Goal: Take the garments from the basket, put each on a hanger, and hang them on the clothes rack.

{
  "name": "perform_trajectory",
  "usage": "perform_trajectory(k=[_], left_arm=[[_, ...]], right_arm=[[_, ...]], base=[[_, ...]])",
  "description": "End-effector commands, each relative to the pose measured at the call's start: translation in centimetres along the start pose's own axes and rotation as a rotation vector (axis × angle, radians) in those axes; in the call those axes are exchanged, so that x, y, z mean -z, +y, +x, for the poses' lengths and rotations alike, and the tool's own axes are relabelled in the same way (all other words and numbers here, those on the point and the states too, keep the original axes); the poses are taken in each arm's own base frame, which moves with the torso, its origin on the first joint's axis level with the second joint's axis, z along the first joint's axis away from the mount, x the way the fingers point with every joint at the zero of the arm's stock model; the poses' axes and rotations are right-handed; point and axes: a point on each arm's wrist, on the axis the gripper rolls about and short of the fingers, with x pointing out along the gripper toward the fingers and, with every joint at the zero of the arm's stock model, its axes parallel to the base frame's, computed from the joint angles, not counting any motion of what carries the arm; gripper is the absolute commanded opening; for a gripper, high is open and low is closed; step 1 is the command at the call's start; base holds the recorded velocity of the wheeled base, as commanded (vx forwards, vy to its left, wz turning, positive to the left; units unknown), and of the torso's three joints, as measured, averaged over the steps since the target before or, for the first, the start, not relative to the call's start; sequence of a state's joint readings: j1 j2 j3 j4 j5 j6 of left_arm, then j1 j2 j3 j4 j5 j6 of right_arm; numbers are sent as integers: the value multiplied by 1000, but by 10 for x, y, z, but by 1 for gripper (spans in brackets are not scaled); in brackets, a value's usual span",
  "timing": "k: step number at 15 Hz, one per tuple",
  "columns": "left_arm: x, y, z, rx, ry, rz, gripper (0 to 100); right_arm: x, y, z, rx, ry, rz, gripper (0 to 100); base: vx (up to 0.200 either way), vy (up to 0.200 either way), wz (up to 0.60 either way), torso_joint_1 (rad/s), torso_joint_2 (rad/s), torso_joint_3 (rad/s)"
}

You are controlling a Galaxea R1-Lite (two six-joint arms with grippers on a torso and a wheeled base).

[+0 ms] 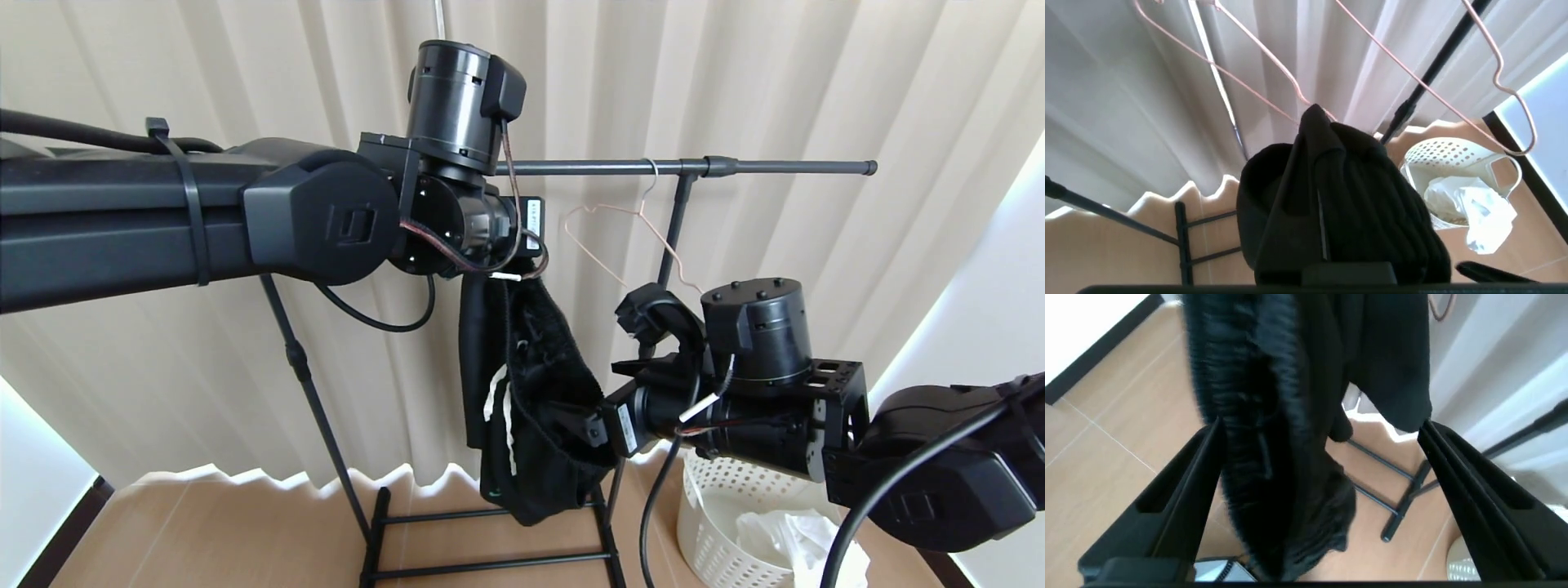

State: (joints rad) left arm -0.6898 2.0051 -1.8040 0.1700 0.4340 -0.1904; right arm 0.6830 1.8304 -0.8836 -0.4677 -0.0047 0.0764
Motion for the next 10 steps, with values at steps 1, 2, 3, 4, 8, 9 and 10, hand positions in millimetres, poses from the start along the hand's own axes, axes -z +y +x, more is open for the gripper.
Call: perform_trajectory(k=[1, 2, 3, 4, 8, 9, 10], left_arm=[[-3, -3, -8, 14, -9, 0, 0], [-2, -3, -10, 16, -8, 2, 0], [-2, -2, -11, 16, -8, 2, 0], [-2, -2, -12, 18, -6, 3, 0], [-3, 0, -16, 16, -6, 1, 0], [-1, 1, -16, 15, 1, 4, 0], [4, 2, -15, 8, 18, 11, 0]], right_arm=[[7, -3, 13, 11, 34, 4, 100], [9, -6, 16, 18, 41, 8, 100], [9, -8, 18, 23, 44, 10, 100], [8, -9, 18, 24, 41, 13, 0], [2, -23, 18, 59, 18, 41, 0], [-2, -29, 16, 76, 4, 50, 0], [-9, -42, 11, 108, -24, 65, 0]], base=[[0, 0, 0, 0, 0, 0], [0, 0, 0, 0, 0, 0], [0, 0, 0, 0, 0, 0], [0, 0, 0, 0, 0, 0], [0, 0, 0, 0, 0, 0], [0, 0, 0, 0, 0, 0], [0, 0, 0, 0, 0, 0]])
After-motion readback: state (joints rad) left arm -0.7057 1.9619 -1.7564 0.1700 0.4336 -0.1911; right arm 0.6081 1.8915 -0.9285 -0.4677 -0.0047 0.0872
